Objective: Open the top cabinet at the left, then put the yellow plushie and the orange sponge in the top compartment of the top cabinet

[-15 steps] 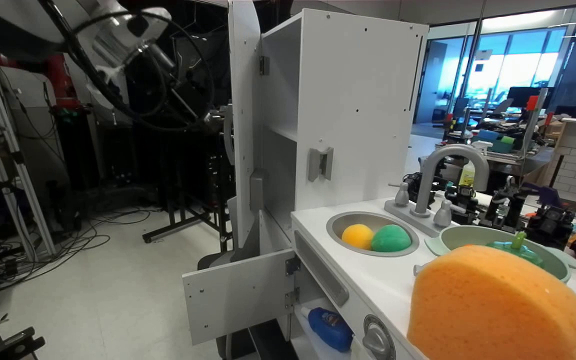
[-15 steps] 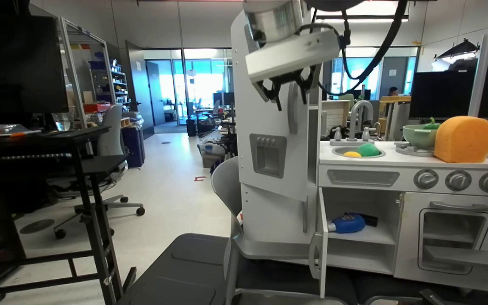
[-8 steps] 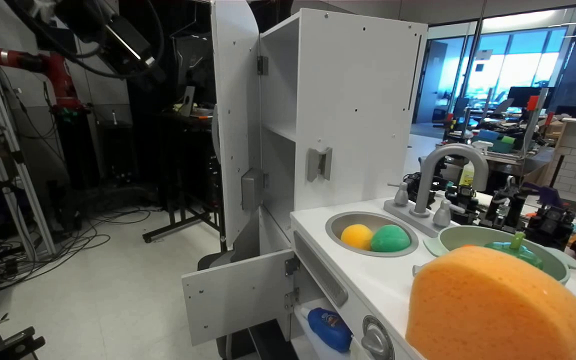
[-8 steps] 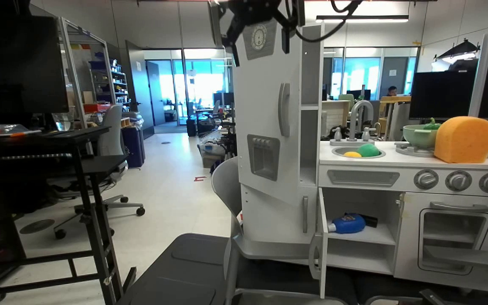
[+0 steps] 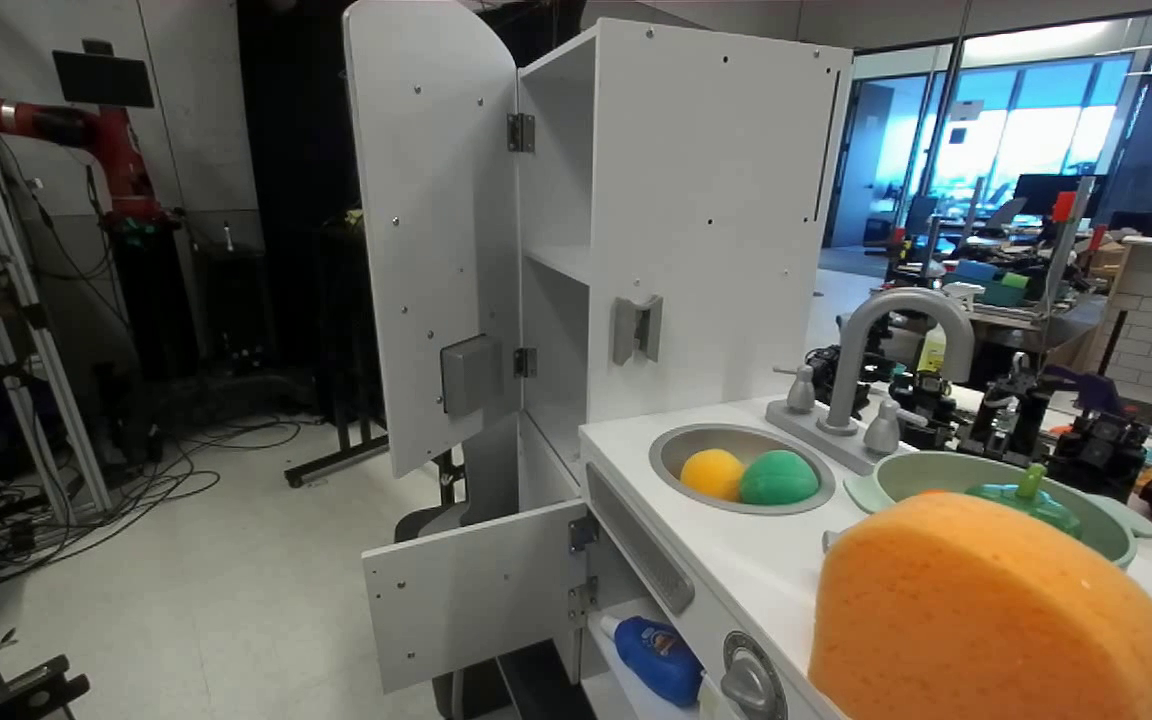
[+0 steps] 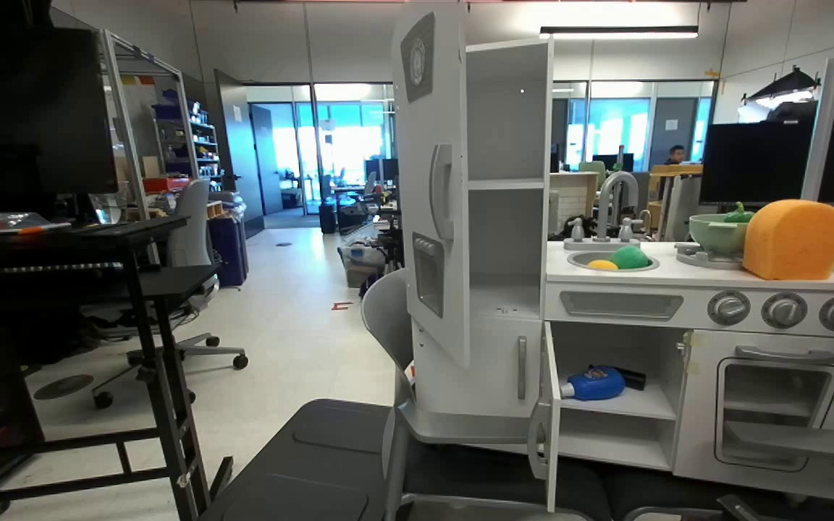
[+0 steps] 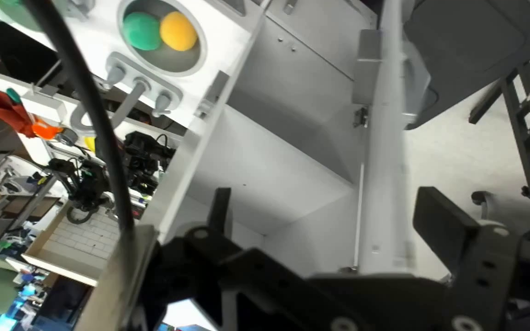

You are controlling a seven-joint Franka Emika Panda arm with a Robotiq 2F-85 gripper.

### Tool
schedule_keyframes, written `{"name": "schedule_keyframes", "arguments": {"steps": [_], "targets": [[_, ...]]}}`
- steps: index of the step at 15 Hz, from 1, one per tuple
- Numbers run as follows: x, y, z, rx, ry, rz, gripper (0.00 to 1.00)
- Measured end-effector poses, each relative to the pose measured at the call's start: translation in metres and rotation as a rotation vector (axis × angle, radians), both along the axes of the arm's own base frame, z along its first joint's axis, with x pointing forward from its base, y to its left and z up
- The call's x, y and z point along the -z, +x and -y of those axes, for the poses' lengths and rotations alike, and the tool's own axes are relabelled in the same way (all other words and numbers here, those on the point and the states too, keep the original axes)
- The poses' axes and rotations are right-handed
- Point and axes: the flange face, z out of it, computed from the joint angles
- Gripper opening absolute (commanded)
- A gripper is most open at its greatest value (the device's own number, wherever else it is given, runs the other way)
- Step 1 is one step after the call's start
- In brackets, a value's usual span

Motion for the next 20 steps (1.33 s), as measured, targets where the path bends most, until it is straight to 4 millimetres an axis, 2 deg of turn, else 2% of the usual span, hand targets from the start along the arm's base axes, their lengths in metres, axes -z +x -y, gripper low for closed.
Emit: {"name": "schedule_keyframes", "arguments": {"steps": [3,5,8,10,12,14,17,20], "targets": [[-0.014,0.010,0.084,0.038,-0.057,-0.060,1.00],[0.000,0.015,0.141,0.075,-0.085,-0.115,1.00],[0.044,0.015,0.214,0.115,-0.097,-0.208,1.00],[0.088,0.010,0.252,0.125,-0.065,-0.254,1.00],[0.137,0.004,0.278,0.138,-0.028,-0.293,1.00],[0.187,-0.001,0.294,0.155,0.020,-0.322,1.00],[0.257,-0.002,0.304,0.181,0.091,-0.346,1.00],[0.312,0.005,0.302,0.226,0.151,-0.353,1.00]]}}
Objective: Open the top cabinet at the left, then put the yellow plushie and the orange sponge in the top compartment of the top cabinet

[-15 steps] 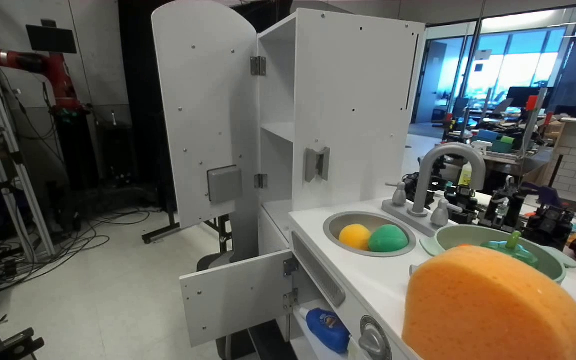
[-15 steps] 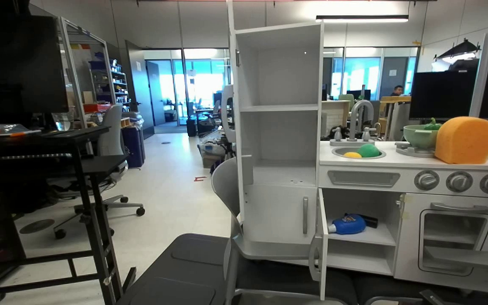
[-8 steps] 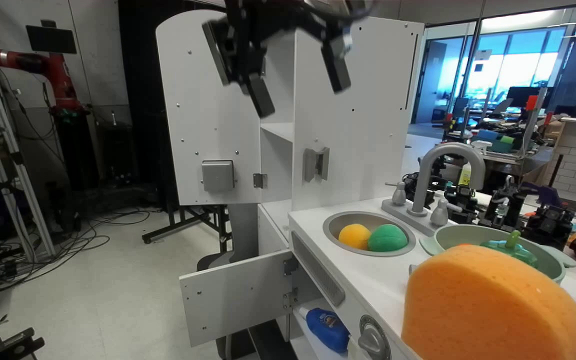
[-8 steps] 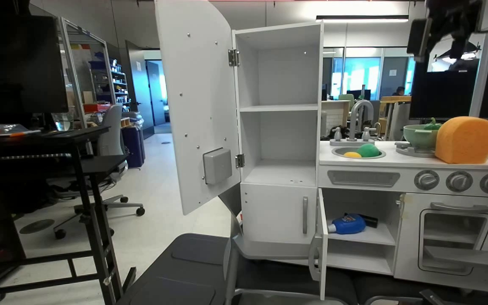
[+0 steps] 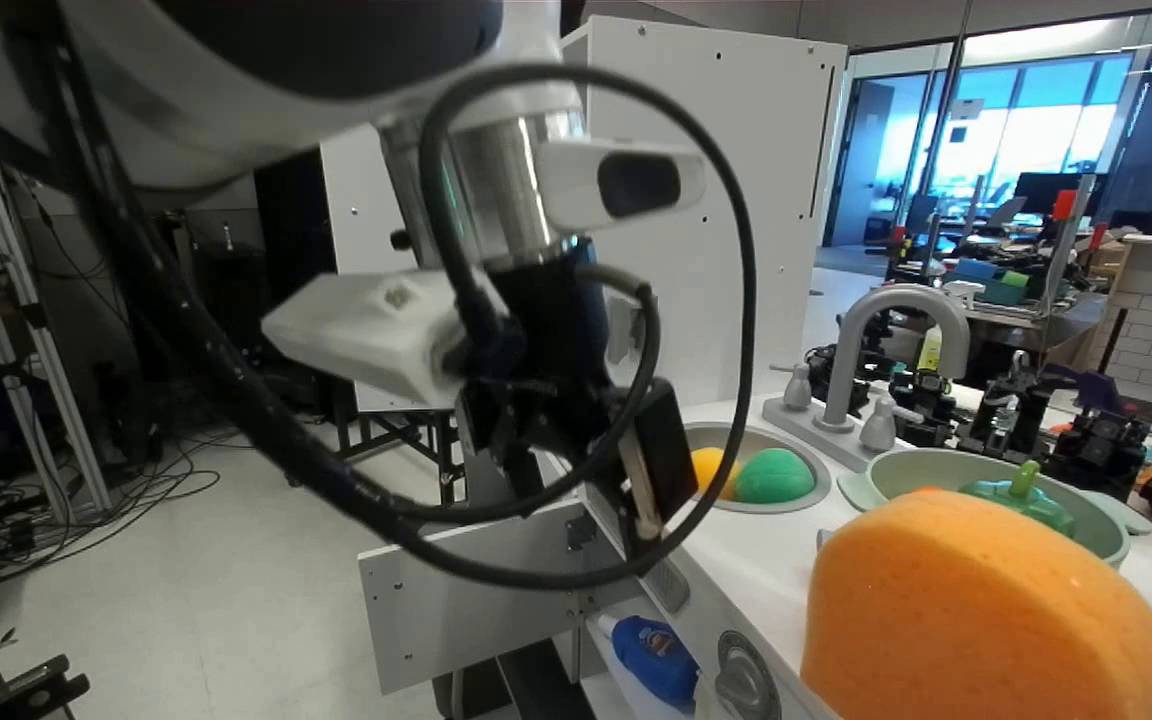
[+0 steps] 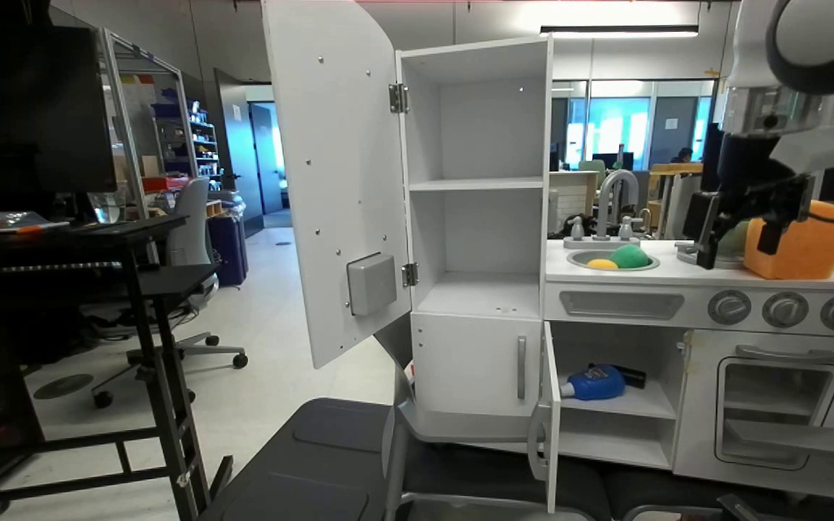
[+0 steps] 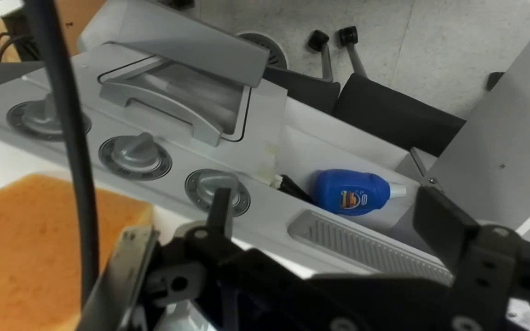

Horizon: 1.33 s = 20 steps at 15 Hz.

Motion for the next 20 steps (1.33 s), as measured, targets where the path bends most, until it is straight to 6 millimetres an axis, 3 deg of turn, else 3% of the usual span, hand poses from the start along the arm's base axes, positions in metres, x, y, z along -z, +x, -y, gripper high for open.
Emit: {"name": "schedule_keyframes", "arguments": {"steps": [4,6,12,14,17,20], "targets": [[0.045,0.021,-0.007,0.078,0.052,0.000,1.00],[0.050,0.038,-0.003,0.127,0.077,0.018,1.00],[0.026,0.096,0.006,0.212,0.107,0.095,1.00],[0.033,0.109,-0.006,0.226,0.109,0.087,1.00],[0.063,0.126,-0.024,0.250,0.107,0.059,1.00],[0.078,0.143,-0.028,0.268,0.096,0.007,1.00]]}}
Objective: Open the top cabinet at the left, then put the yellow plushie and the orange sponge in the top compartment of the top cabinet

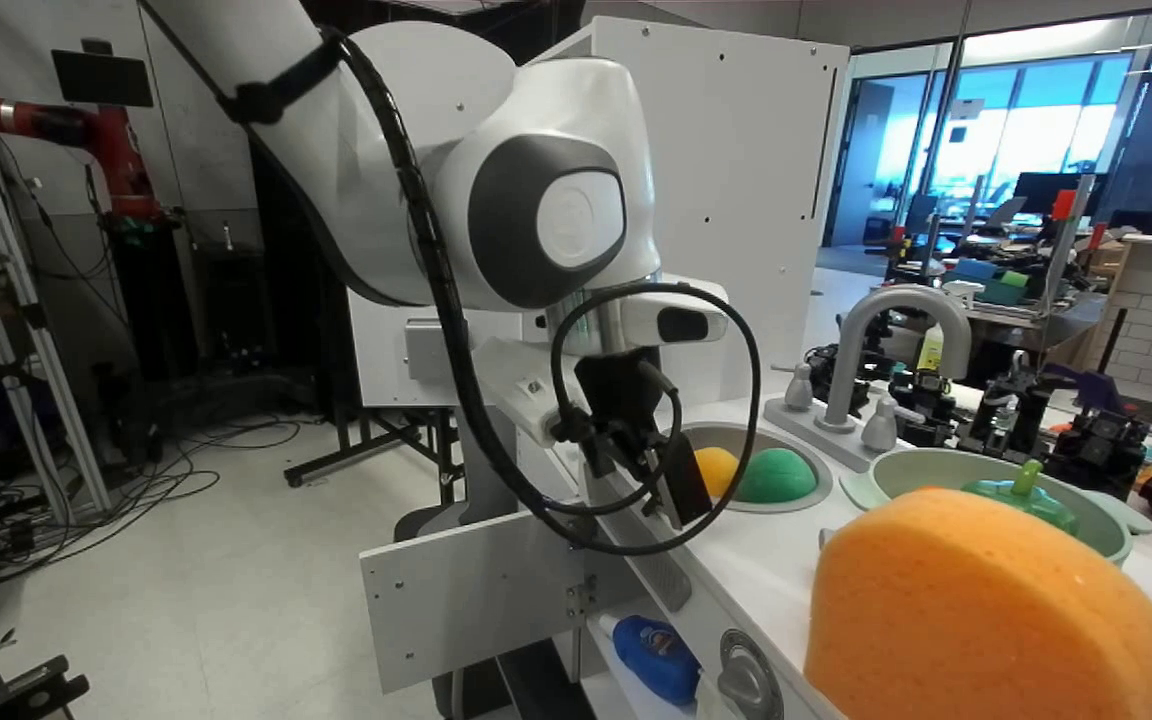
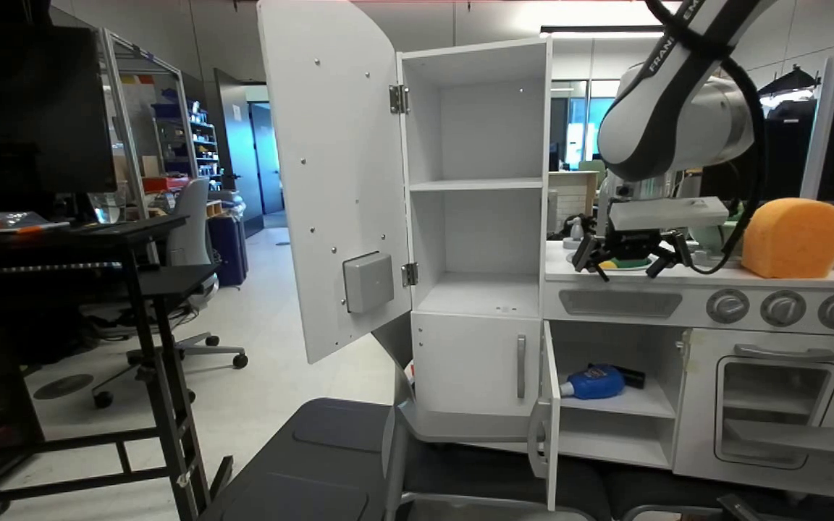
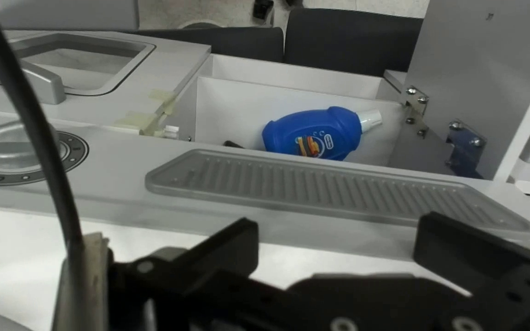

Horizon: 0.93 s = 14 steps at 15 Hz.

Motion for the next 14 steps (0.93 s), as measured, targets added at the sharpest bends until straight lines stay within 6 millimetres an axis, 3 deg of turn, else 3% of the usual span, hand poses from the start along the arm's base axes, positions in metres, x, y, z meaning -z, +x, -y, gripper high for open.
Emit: {"name": "schedule_keyframes", "arguments": {"steps": [5,11,14], "targets": [[-0.013,0.024,0.002,0.016,-0.010,-0.078,1.00],[-0.062,0.068,0.002,0.011,-0.026,0.010,1.00],[-0.058,0.075,0.007,0.014,-0.031,-0.001,1.00]]}}
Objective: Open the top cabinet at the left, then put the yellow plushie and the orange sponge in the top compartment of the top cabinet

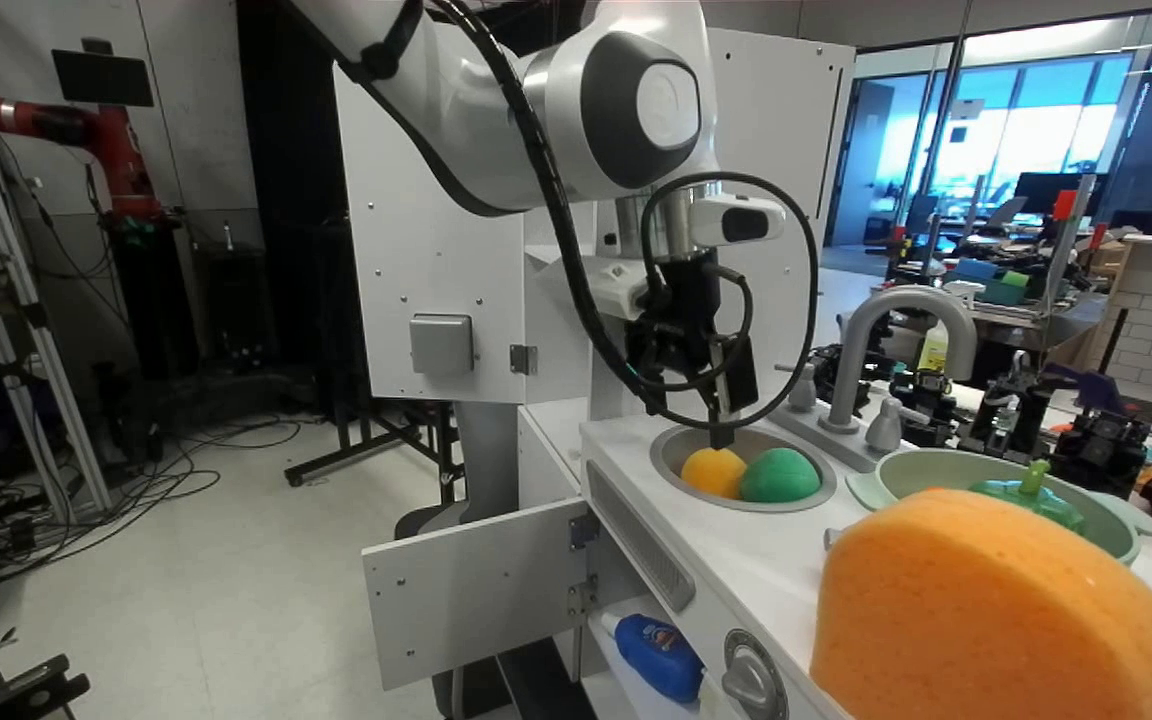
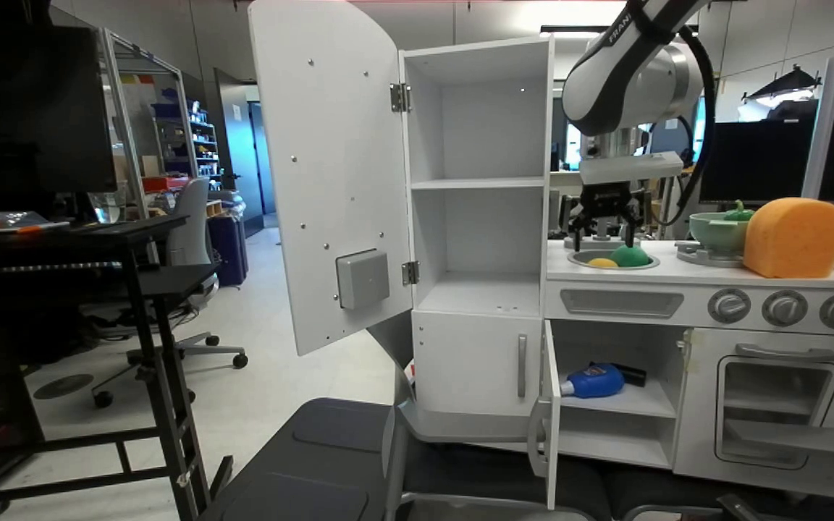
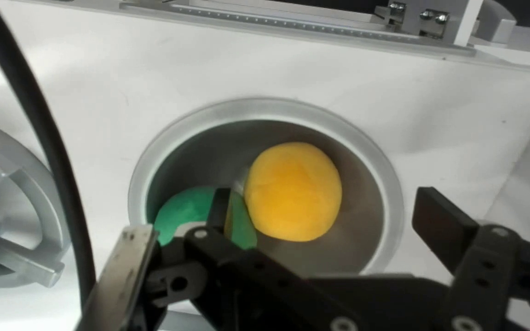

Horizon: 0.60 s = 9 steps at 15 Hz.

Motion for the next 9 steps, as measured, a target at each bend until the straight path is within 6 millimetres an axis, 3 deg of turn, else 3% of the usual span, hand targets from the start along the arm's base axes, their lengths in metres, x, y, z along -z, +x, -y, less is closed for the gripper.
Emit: {"name": "schedule_keyframes", "arguments": {"steps": [4,9], "targets": [[0.028,0.006,0.009,0.002,-0.007,-0.041,1.00],[0.040,0.016,0.007,-0.006,-0.012,-0.066,1.00]]}}
